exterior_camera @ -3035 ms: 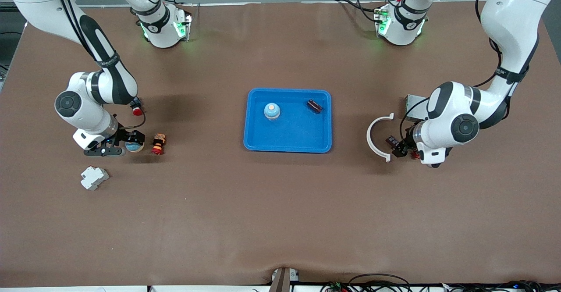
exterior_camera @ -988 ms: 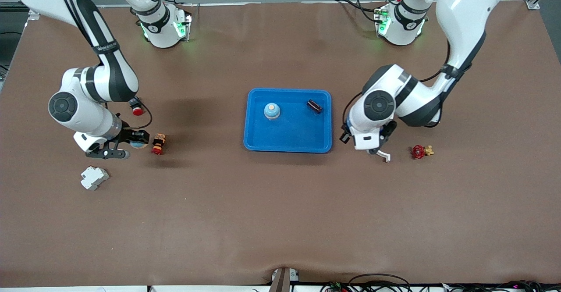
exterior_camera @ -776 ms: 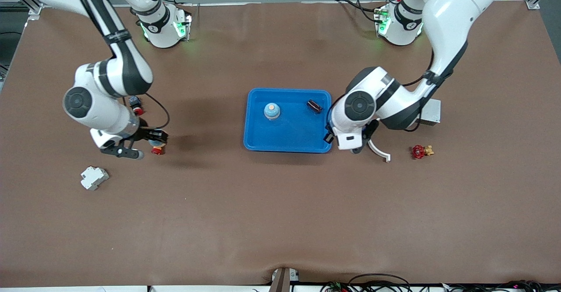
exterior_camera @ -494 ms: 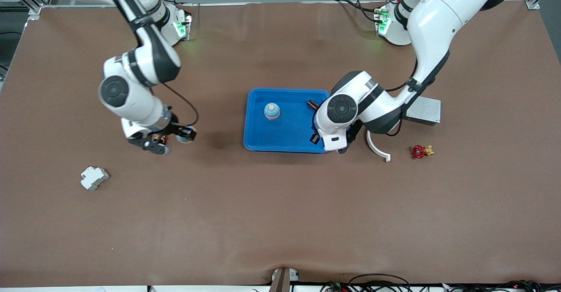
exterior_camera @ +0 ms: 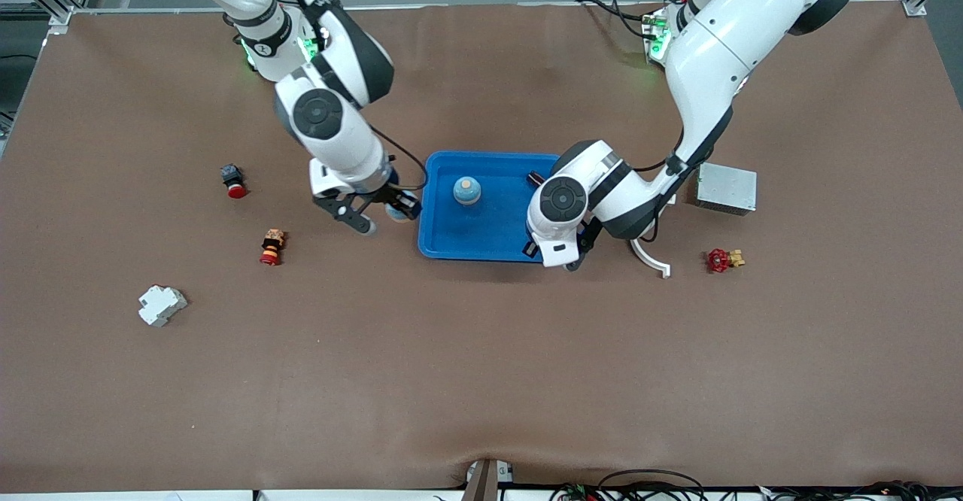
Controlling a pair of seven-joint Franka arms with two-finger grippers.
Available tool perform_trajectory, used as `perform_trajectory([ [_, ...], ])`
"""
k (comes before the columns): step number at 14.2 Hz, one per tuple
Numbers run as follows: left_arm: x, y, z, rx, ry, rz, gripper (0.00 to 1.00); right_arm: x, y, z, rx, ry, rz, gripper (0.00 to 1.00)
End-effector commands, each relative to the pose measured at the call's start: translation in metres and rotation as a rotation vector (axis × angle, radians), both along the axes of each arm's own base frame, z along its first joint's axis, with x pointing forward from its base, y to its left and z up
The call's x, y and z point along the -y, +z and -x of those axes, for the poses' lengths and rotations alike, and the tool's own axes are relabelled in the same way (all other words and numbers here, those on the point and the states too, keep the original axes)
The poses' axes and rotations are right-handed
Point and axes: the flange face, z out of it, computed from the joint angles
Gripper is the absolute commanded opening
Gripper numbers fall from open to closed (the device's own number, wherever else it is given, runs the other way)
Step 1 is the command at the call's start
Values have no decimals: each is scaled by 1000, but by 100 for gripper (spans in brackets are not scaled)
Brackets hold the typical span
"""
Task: Place electrolytic capacitor and blue bell in tray
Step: 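Carry the bell toward the tray while the left gripper carries the capacitor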
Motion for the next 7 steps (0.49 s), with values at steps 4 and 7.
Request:
perform_trajectory([
  [4, -4, 26, -16, 59, 51, -3, 100, -72, -49, 18, 7, -107, 31, 0],
  [7, -9, 59, -24, 104, 54, -4, 100, -99, -71, 17, -4, -149, 56, 0],
])
